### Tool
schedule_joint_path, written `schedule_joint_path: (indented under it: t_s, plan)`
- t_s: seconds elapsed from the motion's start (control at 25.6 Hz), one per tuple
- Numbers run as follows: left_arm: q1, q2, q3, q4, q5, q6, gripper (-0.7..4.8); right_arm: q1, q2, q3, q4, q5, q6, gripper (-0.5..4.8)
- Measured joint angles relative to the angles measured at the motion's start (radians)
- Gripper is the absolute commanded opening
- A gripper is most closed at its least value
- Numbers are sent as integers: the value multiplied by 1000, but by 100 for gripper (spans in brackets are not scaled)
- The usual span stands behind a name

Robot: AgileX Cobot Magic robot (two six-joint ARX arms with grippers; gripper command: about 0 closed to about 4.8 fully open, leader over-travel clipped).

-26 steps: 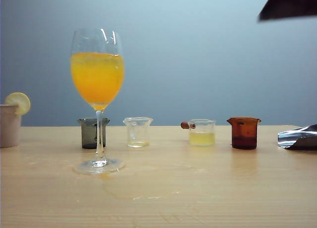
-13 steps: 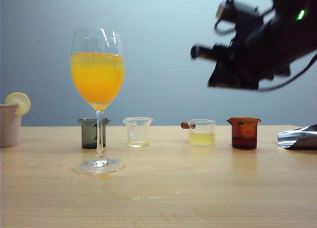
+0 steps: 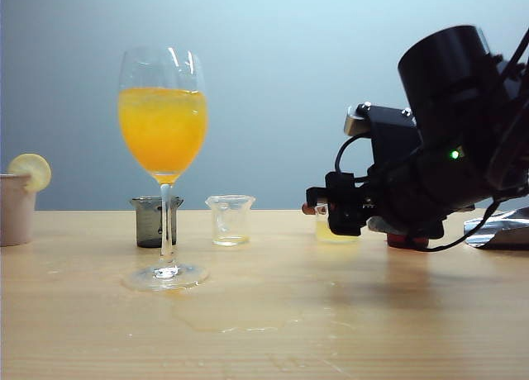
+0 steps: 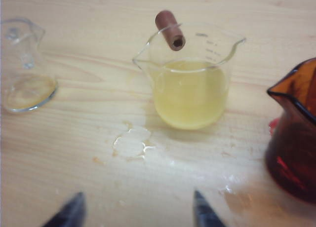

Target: Pick up the third measuring cup from the left, pour the pineapple juice inside into the goblet, and finally put the measuring cup back in its original place.

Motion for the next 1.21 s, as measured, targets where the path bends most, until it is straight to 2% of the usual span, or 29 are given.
schedule_joint_path:
  t_s: [0.08, 0.39, 0.43, 0.51, 0.74, 0.9, 1.21]
  plan:
    - [0, 0, 0, -24, 0, 0, -5, 0, 28, 37, 14, 0, 0, 446]
    - [0, 0, 0, -57, 0, 0, -5, -2, 143, 180, 21, 8, 2, 447]
    - [0, 0, 0, -57, 0, 0, -5, -4, 152, 190, 21, 15, 1, 479]
    - [0, 0, 0, -57, 10, 0, -5, -18, 172, 209, 19, 21, -2, 479]
    - [0, 0, 0, -61, 123, 0, -5, -82, 185, 251, -39, 37, -5, 479]
    - [0, 0, 0, -92, 131, 0, -5, -113, 204, 270, -43, 7, -8, 479]
    - [0, 0, 0, -107, 131, 0, -5, -119, 255, 324, -50, -87, -95, 479]
